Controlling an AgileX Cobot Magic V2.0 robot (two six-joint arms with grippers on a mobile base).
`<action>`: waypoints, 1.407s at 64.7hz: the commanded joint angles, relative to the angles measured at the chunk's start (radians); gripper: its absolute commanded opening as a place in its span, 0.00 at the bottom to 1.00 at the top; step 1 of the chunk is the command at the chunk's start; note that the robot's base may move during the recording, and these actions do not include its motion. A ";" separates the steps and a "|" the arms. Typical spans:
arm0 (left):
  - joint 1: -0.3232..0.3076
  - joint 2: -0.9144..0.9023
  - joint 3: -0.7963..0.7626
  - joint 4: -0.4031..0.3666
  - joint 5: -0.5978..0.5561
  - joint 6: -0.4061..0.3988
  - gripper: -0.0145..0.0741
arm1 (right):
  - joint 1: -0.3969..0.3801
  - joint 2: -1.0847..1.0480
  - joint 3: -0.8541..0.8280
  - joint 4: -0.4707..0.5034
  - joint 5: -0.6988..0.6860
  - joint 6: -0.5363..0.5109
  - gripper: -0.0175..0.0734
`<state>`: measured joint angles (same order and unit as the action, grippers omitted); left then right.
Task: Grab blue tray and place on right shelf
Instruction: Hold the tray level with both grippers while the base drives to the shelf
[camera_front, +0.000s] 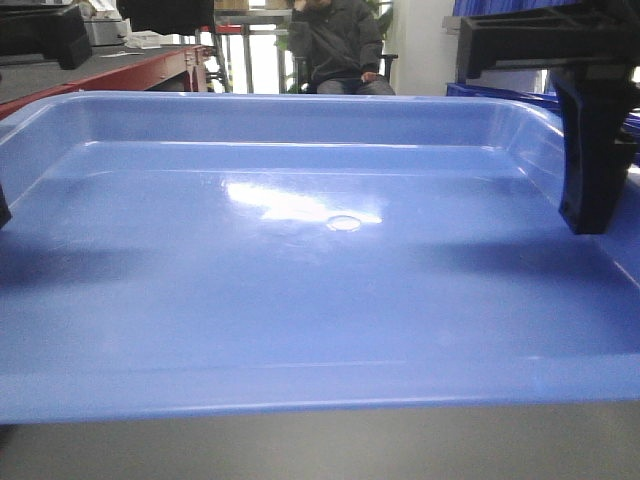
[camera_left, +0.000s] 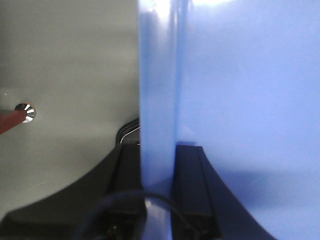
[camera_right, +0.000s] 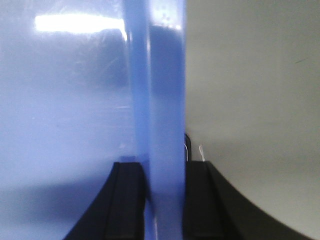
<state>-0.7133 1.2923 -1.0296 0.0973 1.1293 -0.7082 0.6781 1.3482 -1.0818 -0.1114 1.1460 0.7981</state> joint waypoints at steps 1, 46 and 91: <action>-0.018 -0.016 -0.035 -0.046 -0.051 -0.023 0.11 | 0.010 -0.035 -0.036 0.051 -0.091 0.009 0.44; -0.018 -0.016 -0.035 -0.050 -0.059 -0.049 0.11 | 0.010 -0.035 -0.036 0.051 -0.091 0.009 0.44; -0.018 -0.016 -0.035 -0.046 -0.059 -0.049 0.11 | 0.010 -0.035 -0.036 0.051 -0.091 0.009 0.44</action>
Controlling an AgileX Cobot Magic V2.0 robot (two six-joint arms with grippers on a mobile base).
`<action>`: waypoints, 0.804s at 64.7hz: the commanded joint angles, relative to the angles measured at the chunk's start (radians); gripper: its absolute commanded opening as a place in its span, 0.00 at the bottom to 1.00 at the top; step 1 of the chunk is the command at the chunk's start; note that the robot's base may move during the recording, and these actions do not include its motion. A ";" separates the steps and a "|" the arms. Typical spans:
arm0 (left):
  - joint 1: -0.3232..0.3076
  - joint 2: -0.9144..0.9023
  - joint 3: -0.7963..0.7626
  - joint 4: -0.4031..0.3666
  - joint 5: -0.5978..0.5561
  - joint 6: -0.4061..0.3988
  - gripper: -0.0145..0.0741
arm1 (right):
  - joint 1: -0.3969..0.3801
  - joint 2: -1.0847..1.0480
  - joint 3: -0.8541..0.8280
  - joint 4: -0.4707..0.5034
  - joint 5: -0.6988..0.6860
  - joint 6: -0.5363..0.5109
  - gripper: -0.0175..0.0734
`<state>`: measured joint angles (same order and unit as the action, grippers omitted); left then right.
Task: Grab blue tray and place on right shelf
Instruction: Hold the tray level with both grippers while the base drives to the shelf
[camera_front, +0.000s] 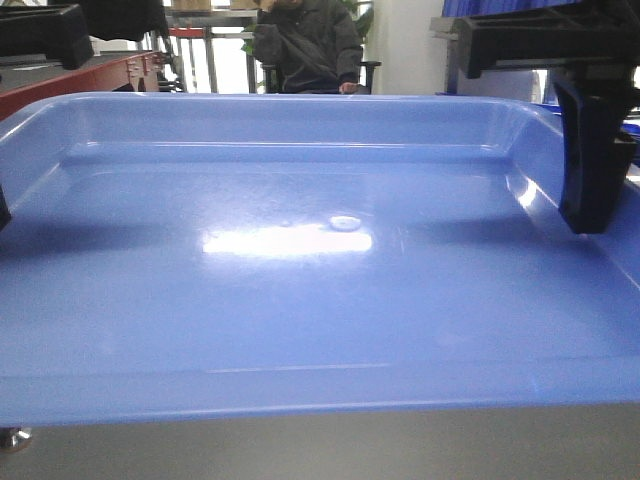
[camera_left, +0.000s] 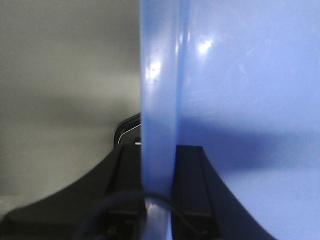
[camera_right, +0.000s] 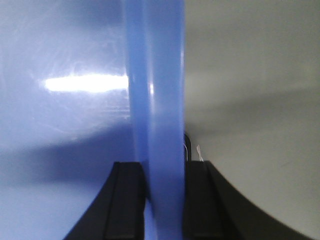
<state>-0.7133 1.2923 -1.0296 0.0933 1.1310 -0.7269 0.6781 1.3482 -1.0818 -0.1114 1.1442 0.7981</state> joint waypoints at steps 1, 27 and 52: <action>-0.018 -0.016 -0.035 -0.044 -0.061 -0.031 0.11 | 0.010 -0.035 -0.036 0.051 -0.089 0.009 0.44; -0.018 -0.016 -0.035 -0.046 -0.059 -0.031 0.11 | 0.010 -0.035 -0.036 0.051 -0.089 0.009 0.44; -0.018 -0.016 -0.035 -0.052 -0.053 -0.031 0.11 | 0.010 -0.035 -0.036 0.051 -0.089 0.009 0.44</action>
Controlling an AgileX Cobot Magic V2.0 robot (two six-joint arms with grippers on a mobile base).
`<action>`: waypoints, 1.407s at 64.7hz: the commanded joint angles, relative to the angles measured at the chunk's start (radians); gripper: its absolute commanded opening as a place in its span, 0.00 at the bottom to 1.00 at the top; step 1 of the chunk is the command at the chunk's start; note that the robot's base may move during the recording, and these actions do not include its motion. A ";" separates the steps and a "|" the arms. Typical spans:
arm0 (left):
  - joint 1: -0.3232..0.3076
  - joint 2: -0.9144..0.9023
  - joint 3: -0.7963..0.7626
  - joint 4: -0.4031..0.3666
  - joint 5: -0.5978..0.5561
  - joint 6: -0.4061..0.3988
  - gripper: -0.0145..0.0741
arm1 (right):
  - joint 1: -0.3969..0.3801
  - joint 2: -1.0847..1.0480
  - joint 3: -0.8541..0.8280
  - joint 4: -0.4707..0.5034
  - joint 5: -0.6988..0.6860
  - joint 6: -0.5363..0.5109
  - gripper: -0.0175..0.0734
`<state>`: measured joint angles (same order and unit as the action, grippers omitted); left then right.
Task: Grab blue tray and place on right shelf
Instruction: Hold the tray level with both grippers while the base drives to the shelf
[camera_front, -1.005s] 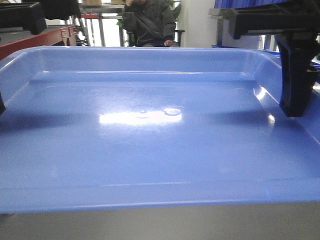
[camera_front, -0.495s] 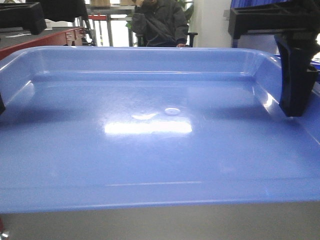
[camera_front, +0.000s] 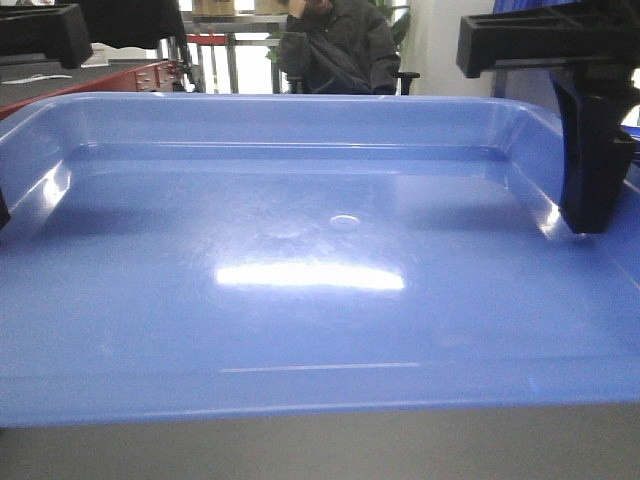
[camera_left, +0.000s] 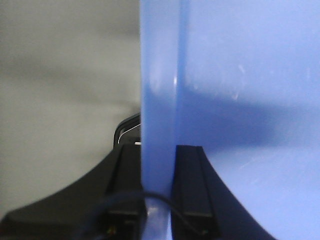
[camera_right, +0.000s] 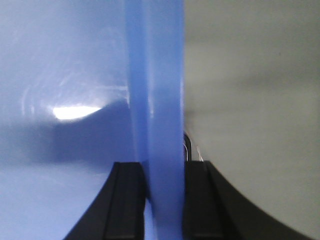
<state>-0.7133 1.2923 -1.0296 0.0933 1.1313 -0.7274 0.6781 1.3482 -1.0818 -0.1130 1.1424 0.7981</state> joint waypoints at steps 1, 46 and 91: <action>-0.018 -0.016 -0.035 -0.052 -0.053 -0.030 0.11 | 0.010 -0.035 -0.036 0.052 -0.087 0.009 0.44; -0.018 -0.016 -0.035 -0.052 -0.053 -0.030 0.11 | 0.010 -0.035 -0.036 0.052 -0.087 0.009 0.44; -0.018 -0.016 -0.035 -0.052 -0.035 -0.030 0.11 | 0.010 -0.035 -0.036 0.052 -0.087 0.009 0.44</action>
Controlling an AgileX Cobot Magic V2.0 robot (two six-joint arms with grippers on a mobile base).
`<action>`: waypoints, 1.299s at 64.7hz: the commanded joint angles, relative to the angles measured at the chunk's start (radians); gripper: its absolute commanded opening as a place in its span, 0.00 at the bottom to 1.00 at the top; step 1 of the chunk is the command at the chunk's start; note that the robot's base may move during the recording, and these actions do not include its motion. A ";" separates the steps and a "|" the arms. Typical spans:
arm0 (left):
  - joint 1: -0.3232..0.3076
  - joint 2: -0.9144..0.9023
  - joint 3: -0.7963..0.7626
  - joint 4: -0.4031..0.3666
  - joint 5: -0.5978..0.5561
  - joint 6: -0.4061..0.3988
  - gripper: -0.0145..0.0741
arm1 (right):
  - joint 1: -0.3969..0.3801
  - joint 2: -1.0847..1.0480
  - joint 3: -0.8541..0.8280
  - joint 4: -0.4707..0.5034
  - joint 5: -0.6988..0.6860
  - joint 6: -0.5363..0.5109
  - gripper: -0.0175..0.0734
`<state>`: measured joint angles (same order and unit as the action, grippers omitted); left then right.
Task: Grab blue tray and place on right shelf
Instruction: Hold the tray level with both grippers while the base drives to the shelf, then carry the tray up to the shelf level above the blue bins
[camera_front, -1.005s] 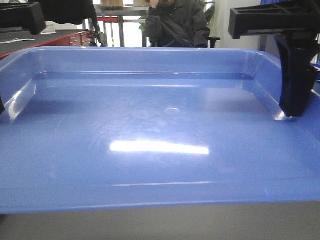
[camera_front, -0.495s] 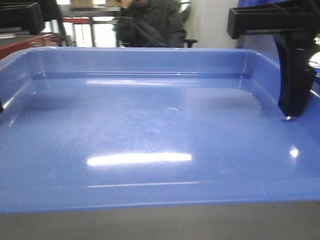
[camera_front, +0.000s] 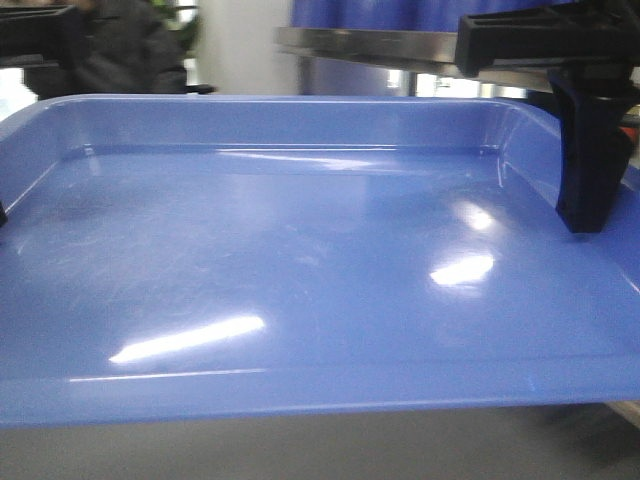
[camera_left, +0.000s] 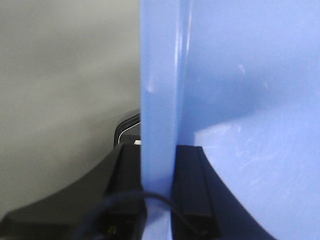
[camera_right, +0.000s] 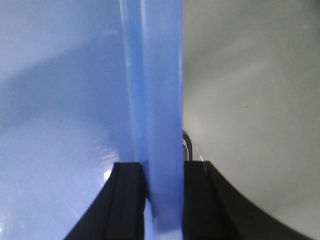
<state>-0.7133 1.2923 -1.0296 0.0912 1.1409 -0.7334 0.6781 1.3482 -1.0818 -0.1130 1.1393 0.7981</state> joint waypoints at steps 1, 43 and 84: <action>-0.018 -0.016 -0.035 -0.050 -0.045 -0.024 0.11 | 0.010 -0.035 -0.036 0.052 -0.084 0.009 0.44; -0.018 -0.016 -0.035 -0.050 -0.045 -0.024 0.11 | 0.010 -0.035 -0.036 0.052 -0.084 0.009 0.44; -0.018 -0.016 -0.035 -0.050 -0.045 -0.024 0.11 | 0.010 -0.035 -0.036 0.052 -0.084 0.009 0.44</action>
<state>-0.7133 1.2923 -1.0296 0.0890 1.1429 -0.7334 0.6781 1.3482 -1.0818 -0.1130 1.1393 0.7981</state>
